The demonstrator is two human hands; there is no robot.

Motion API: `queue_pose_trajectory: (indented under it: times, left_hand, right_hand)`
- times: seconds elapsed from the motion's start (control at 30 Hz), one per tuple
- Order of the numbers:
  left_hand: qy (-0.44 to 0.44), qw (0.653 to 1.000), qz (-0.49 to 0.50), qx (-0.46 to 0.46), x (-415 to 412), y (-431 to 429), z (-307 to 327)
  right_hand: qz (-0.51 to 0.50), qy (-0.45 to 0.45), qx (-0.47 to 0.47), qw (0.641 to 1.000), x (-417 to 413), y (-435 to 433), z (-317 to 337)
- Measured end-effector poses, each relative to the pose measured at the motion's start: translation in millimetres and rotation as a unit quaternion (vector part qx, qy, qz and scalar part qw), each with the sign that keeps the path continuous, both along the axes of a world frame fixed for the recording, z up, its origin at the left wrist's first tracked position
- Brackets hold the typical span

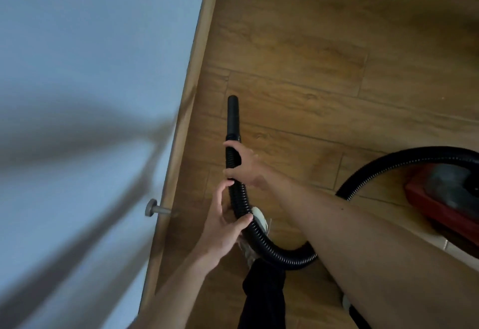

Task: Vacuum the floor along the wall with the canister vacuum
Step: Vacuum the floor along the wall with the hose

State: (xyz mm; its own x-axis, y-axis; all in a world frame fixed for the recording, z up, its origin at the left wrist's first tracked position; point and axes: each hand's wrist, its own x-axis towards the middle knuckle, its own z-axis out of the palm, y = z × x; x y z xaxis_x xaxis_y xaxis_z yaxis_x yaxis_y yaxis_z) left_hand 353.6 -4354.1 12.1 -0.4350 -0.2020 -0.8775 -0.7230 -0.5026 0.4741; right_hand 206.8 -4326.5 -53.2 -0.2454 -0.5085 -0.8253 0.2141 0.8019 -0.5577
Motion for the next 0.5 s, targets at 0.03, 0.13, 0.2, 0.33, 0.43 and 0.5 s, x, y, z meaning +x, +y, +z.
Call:
queue_pose_trajectory:
  times: [0.03, 0.13, 0.2, 0.33, 0.43, 0.5]
  left_hand:
    - [0.015, 0.999, -0.033, -0.014, -12.2, -1.4, 1.0]
    - [0.059, 0.988, -0.126, -0.070, -52.2, 0.5, 9.4]
    - [0.092, 0.974, -0.182, -0.103, -76.4, 5.4, 15.5]
    - [0.133, 0.932, -0.294, -0.164, -114.4, 26.1, 28.7]
    - [0.152, 0.904, -0.359, -0.174, -140.3, 46.9, 43.6]
    - [0.159, 0.882, -0.403, -0.187, -152.2, 63.8, 52.2]
  right_hand:
    - [-0.017, 0.019, -0.004, 1.000, -13.8, 5.0, 6.2]
    - [-0.077, 0.042, -0.009, 0.996, -53.1, 23.6, 24.0]
    - [-0.120, 0.049, -0.015, 0.991, -76.5, 39.6, 36.0]
    - [-0.198, 0.066, -0.024, 0.978, -112.2, 83.9, 58.2]
    - [-0.243, 0.077, -0.022, 0.967, -131.7, 121.4, 72.4]
    - [-0.264, 0.086, -0.022, 0.960, -139.1, 148.5, 79.9]
